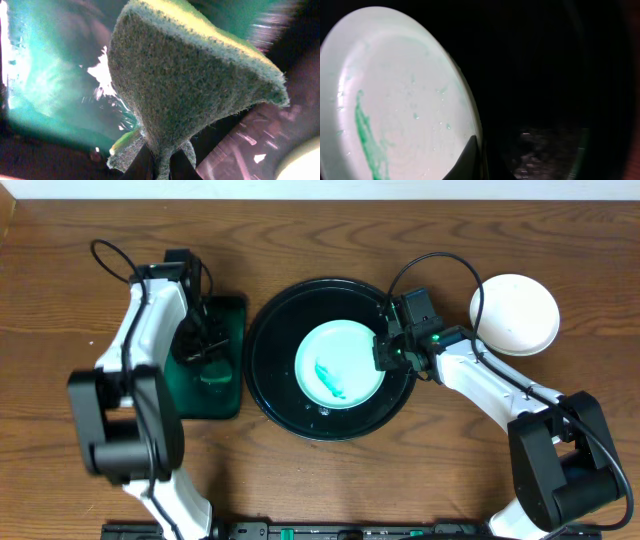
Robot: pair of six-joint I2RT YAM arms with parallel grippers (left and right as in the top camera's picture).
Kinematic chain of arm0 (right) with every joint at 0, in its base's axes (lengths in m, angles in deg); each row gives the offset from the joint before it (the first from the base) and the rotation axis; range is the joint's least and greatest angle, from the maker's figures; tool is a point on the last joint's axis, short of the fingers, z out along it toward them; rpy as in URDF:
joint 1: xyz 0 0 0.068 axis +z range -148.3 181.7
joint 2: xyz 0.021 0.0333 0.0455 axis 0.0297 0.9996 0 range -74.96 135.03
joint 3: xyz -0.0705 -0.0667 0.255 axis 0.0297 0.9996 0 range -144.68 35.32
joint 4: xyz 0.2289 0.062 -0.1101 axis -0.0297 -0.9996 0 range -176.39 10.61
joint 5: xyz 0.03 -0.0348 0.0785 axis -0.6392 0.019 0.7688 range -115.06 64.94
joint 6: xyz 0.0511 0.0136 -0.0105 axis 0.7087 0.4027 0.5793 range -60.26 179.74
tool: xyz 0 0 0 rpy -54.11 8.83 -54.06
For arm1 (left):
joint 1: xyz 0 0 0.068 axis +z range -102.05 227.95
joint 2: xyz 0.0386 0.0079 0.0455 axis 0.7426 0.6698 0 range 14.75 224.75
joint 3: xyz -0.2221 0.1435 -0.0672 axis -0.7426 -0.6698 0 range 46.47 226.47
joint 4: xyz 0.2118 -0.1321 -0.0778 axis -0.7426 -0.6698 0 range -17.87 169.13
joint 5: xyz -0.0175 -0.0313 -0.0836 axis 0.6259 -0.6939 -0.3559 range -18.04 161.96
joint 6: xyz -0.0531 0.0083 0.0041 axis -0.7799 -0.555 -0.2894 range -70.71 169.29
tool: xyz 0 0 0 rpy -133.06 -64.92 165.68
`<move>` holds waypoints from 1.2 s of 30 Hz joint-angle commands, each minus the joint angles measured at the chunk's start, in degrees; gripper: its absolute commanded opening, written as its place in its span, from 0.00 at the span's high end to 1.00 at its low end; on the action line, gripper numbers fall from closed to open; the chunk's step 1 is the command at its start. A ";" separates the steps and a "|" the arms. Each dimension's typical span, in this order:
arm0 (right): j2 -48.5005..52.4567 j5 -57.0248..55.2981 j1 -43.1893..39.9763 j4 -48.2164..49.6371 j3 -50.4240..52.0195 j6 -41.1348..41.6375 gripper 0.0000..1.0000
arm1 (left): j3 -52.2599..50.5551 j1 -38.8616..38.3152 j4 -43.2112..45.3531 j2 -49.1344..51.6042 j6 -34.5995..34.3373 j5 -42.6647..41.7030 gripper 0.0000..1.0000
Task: Clean dirty plates on tray and stack at the side
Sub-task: 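Pull the pale green plate to the tray center with the right gripper, then bring the sponge in the left gripper over the pale green plate, then scrub the pale green plate with the sponge in the left gripper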
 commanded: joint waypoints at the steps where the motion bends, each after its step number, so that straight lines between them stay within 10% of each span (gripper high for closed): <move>1: 1.86 -5.14 0.04 -0.22 0.00 0.98 0.99 | 0.07 -2.60 -0.79 -6.10 0.96 -1.60 0.93; 36: 6.23 -4.24 0.85 -0.85 0.00 1.03 0.99 | 0.00 -28.28 12.63 13.57 -10.01 -20.31 0.93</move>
